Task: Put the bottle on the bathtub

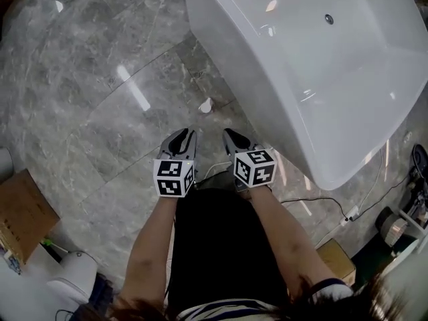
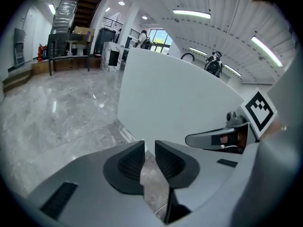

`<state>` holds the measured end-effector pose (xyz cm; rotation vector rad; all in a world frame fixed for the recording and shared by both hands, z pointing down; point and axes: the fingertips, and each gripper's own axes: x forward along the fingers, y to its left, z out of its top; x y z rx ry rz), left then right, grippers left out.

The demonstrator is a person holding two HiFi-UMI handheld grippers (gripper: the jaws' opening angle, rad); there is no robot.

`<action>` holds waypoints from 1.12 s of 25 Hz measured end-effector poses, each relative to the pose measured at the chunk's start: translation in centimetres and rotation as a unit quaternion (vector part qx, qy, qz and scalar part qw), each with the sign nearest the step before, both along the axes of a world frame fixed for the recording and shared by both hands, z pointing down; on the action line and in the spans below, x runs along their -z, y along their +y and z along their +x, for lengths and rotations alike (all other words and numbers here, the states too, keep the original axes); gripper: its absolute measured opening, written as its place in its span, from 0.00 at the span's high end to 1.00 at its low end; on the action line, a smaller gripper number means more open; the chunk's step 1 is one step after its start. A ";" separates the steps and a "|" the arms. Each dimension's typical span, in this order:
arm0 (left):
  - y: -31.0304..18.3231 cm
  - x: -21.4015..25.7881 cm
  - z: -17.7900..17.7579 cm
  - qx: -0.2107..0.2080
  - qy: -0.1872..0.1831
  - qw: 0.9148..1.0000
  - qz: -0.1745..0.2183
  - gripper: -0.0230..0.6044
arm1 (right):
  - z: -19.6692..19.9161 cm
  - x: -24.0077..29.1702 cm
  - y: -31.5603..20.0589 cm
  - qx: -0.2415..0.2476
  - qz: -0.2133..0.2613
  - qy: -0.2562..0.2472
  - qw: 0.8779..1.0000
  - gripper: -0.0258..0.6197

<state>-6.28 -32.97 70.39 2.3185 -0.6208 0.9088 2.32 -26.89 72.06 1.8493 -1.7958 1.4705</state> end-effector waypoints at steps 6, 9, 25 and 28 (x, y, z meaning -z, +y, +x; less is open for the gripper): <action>0.3 3.8 -1.0 0.018 -0.018 1.000 -0.015 0.88 | 0.1 3.8 0.2 -0.014 0.002 0.005 1.000 0.91; 0.1 5.7 -1.8 0.039 -0.021 0.999 -0.015 0.88 | 0.0 5.3 0.4 -0.025 0.002 0.010 1.000 0.91; 1.0 12.5 -1.5 0.058 -0.015 0.998 -0.027 0.89 | 2.1 12.6 1.2 -0.083 0.014 0.044 0.995 0.92; 0.8 13.1 -0.5 0.052 -0.009 0.998 -0.025 0.89 | 2.2 13.3 0.7 -0.083 0.018 0.045 0.995 0.92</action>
